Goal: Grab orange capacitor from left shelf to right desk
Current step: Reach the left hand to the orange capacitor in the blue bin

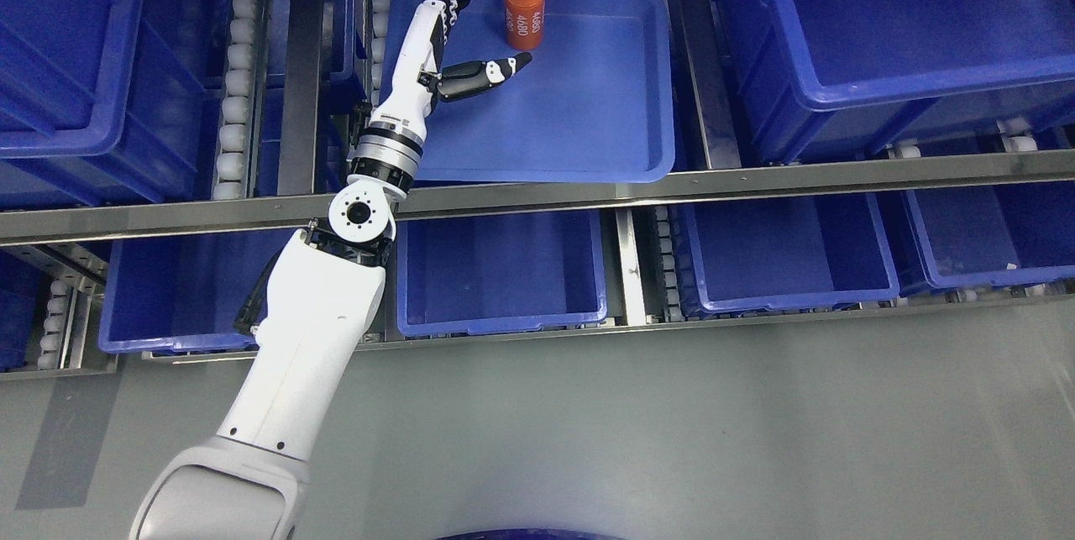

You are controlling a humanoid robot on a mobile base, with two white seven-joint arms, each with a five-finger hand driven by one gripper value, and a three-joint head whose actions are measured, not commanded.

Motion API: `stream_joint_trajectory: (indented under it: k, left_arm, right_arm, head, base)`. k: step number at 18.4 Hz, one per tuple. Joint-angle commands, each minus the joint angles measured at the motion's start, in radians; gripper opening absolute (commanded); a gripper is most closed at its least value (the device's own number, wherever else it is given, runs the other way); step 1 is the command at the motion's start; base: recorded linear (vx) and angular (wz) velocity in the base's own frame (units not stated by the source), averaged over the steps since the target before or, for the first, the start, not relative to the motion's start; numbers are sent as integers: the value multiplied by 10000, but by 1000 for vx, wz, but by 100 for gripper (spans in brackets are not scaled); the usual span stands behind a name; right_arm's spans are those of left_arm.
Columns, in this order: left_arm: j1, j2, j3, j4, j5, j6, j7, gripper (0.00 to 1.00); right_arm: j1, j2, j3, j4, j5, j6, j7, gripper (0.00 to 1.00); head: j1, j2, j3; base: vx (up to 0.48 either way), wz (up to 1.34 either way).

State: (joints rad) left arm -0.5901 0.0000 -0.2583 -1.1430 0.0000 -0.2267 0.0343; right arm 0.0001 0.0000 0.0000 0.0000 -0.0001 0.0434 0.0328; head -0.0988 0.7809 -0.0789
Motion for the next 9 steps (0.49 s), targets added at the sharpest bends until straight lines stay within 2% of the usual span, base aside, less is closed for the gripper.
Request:
stream_joint_trajectory:
  k: [1, 6, 9]
  left_arm:
    - [-233, 174, -193, 810, 77, 43, -5, 100]
    - [-1139, 174, -101, 1964, 77, 43, -20, 100]
    - [-1309, 174, -605, 2347, 138, 58, -21, 99]
  right_arm:
    - [-16, -174, -107, -337, 1, -4, -5, 100]
    - [-16, -174, -107, -337, 16, -4, -5, 100]
    - [-16, -174, -107, -337, 1, -4, -5, 100]
  head:
    - [0, 0, 0]
    - [0, 0, 0]
    - [0, 0, 0]
  base:
    - [11, -13]
    - [0, 0]
    - [0, 0]
